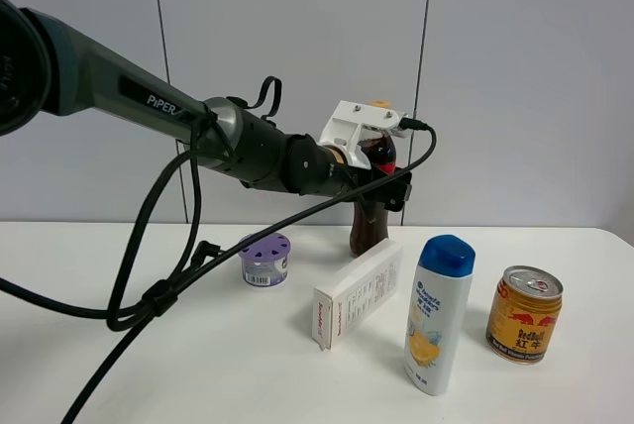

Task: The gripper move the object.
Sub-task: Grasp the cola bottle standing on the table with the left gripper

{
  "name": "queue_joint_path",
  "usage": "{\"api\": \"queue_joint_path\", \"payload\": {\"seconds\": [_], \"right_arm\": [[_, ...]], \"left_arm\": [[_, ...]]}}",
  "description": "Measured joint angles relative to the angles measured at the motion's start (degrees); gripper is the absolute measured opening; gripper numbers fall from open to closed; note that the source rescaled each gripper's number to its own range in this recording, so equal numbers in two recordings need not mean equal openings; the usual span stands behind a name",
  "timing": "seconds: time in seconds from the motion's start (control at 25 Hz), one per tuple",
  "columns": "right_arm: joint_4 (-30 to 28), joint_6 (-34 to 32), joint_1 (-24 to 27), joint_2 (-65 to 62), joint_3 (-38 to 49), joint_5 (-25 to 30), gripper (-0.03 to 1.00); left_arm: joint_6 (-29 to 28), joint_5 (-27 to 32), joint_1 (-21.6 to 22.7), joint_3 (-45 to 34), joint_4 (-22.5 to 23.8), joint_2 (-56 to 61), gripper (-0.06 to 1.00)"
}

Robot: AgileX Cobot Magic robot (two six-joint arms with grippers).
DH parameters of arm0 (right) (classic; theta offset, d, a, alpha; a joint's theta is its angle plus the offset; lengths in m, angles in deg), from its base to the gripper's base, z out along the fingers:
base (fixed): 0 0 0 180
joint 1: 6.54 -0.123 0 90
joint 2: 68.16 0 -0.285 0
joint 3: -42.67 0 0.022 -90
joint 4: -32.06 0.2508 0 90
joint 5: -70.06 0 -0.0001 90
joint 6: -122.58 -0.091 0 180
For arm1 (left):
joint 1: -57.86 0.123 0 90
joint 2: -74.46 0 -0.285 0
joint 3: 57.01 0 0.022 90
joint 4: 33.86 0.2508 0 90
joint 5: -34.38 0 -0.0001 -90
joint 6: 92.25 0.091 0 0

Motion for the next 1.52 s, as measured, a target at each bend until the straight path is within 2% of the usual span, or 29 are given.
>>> {"api": "queue_joint_path", "payload": {"seconds": [0.32, 0.64, 1.52], "right_arm": [[0.0, 0.0, 0.0, 0.0, 0.0, 0.0, 1.0], [0.0, 0.0, 0.0, 0.0, 0.0, 0.0, 1.0], [0.0, 0.0, 0.0, 0.0, 0.0, 0.0, 1.0]], "left_arm": [[-0.06, -1.25, 2.08, 0.0, 0.83, 0.0, 1.0], [-0.32, -1.19, 1.91, 0.31, 1.01, 0.0, 1.0], [-2.63, 0.39, 0.59, 7.93, 1.44, -4.95, 1.0]]}}
